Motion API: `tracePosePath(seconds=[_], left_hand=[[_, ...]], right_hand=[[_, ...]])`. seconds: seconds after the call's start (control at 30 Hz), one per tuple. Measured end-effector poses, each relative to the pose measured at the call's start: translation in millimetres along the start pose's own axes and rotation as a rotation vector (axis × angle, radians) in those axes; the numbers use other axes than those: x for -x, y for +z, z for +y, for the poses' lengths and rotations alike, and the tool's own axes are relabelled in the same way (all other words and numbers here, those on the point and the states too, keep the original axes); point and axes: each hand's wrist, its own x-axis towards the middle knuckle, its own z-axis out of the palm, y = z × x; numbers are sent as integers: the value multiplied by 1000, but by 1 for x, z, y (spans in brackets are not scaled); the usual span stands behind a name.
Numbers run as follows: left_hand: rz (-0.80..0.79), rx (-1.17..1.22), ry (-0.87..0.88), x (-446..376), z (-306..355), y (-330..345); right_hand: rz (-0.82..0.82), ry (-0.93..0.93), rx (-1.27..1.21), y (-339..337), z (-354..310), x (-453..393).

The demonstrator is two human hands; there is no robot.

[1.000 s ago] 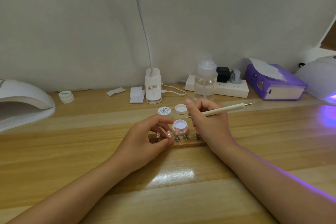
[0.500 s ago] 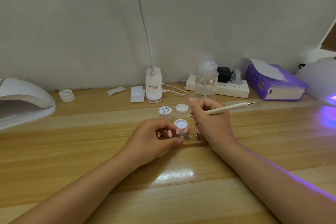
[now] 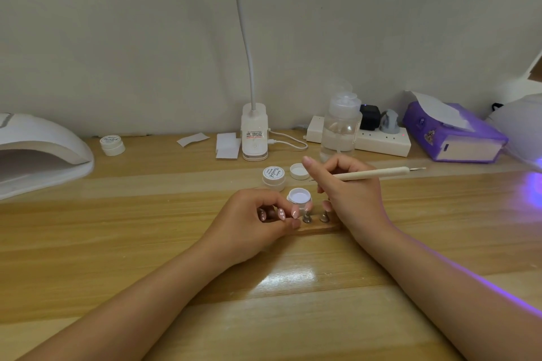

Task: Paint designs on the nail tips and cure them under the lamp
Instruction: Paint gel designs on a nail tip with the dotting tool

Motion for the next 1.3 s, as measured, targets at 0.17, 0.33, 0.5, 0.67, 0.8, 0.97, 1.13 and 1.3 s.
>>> tracePosePath(seconds=[0.17,0.33,0.5,0.67,0.8,0.97,1.13,1.3], left_hand=[[45,-21,141,4,1,2],[94,-24,207,5,6,1],[171,44,195,7,8,-3],[261,181,103,5,8,-2],[275,160,132,4,7,-1],[290,139,178,3,6,-1],[294,120,194,3,6,0],[302,100,194,2,5,0]], right_hand=[[-32,-23,22,0,-2,0],[-32,-18,36,-1,-1,0],[-6,-4,29,0,-3,-3],[-24,-64,190,1,-6,-11],[-78,-97,359,1,-3,-17],[-125,-144,423,2,-1,-17],[-150,-183,480,3,-3,-15],[-177,-205,501,3,-1,-14]])
